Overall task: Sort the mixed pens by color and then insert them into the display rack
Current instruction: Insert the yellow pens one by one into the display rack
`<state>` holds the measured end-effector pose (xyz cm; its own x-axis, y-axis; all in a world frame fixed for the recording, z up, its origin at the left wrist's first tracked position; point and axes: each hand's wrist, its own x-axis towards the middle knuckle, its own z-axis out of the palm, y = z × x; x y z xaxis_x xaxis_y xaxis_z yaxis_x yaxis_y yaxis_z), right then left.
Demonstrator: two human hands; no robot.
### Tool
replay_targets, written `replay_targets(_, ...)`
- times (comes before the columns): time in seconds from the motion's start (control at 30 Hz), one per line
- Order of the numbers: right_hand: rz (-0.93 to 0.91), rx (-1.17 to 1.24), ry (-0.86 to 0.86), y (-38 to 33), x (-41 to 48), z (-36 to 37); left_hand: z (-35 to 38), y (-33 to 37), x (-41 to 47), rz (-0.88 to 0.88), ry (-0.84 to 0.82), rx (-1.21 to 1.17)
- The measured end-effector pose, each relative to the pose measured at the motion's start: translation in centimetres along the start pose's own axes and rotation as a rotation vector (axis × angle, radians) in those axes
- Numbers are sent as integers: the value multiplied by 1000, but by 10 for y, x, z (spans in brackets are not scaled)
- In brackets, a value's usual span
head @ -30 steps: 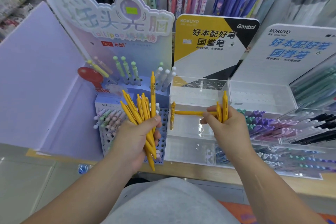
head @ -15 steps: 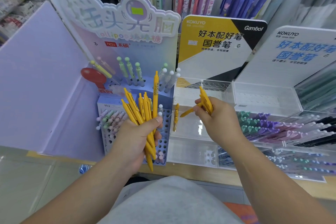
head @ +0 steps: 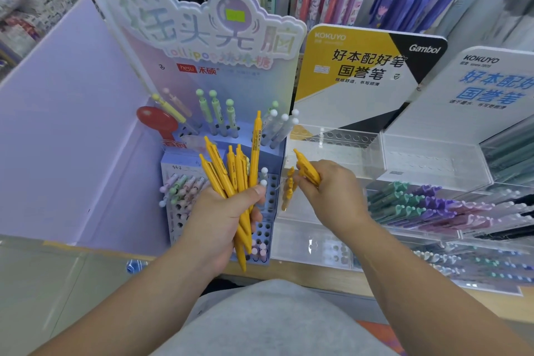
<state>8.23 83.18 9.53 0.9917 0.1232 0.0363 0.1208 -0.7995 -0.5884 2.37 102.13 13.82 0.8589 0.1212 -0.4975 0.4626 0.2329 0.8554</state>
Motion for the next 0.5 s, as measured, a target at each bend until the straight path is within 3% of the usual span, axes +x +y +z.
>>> replay_targets(0.3,88,133,-6,0,-3,4,-2,0,-1,-24,7,14)
replay_targets(0.5,294,572,-93,4,-22,-13,1,0,-1,-26,7,15)
